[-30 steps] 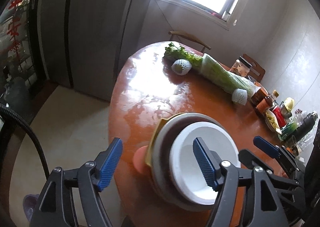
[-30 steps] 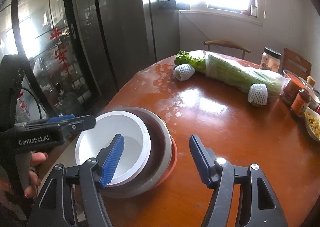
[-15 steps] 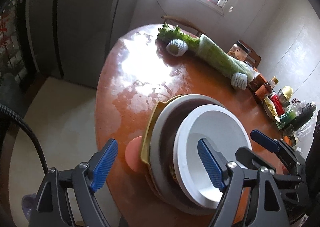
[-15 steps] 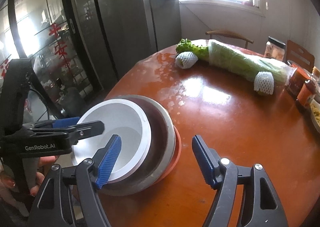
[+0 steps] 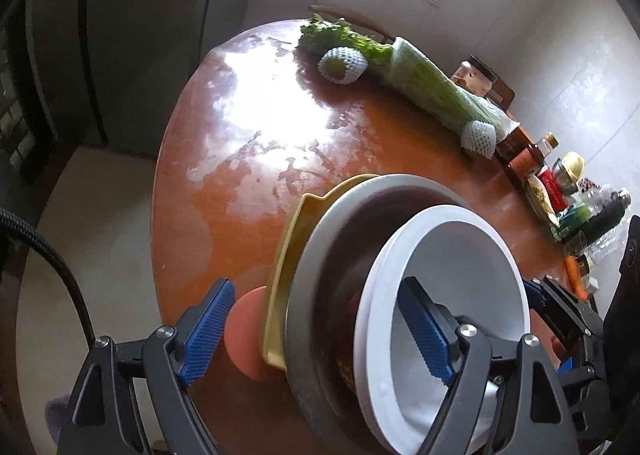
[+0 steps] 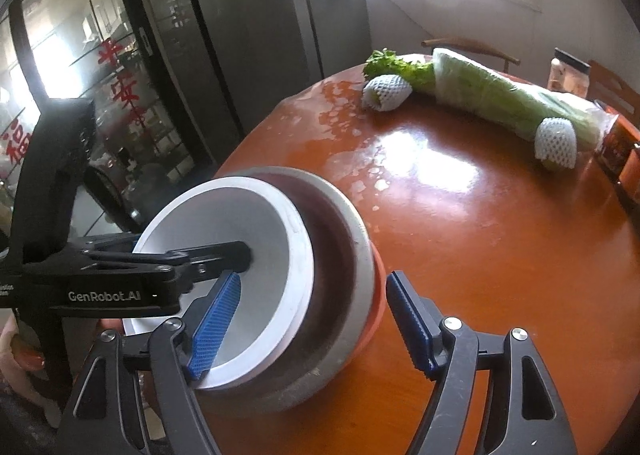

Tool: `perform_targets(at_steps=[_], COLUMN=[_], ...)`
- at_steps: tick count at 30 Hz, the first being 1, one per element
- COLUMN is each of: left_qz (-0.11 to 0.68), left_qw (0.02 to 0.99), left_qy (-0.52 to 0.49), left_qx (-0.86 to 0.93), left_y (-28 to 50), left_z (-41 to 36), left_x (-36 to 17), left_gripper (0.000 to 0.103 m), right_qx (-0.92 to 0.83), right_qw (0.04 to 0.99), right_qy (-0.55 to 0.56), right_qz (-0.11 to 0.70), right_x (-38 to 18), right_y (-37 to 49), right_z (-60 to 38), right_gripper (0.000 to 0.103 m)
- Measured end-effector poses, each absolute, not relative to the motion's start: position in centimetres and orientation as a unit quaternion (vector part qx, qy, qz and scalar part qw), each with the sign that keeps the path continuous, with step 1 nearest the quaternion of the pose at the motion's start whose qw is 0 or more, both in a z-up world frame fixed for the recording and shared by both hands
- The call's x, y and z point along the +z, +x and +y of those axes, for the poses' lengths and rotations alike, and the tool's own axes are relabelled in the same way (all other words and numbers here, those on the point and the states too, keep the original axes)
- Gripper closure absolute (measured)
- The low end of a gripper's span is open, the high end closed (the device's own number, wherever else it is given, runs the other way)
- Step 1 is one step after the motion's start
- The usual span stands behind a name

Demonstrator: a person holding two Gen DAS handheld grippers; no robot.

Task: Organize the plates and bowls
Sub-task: 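Lower the bowl stack onto the yellow plate stack with the left gripper, then hold the bowl stack with the left gripper and settle it on the plates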

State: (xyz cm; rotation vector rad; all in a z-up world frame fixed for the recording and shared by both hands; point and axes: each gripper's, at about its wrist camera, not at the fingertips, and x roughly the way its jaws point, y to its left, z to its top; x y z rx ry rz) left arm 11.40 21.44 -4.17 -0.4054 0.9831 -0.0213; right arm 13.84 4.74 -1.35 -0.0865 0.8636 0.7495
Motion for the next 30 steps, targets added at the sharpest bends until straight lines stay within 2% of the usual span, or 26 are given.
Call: perform_targets(at_steps=[9,23,28,30], left_qz=[0.474,0.487,0.486,0.485], left_qw=[0.860,0.859,0.864,0.864], left_qy=[-0.184,-0.148,-0.119,-0.113], left_qx=[-0.025,-0.057,-0.062,-0.070], left_y=[12.2,14.9,16.0,16.5], left_z=[19.8,11.6,7.9,6.3], left_x=[-4.2,-4.0,-3.6,-3.5], left_gripper=[0.019,0.020,0.021,0.025], right_qx=[0.358,0.315,0.300,0.290], right_qw=[0.844,0.861,0.867,0.871], right_qy=[-0.037,-0.007,0.008,0.013], right_qz=[0.398,0.399,0.399,0.397], right_x=[-1.8,-2.2,-2.4,-2.4], right_y=[13.8,14.2,14.6,14.8], right_z=[3.4,-4.4,-7.5,-9.0], right_gripper=[0.026,0.026,0.026,0.026])
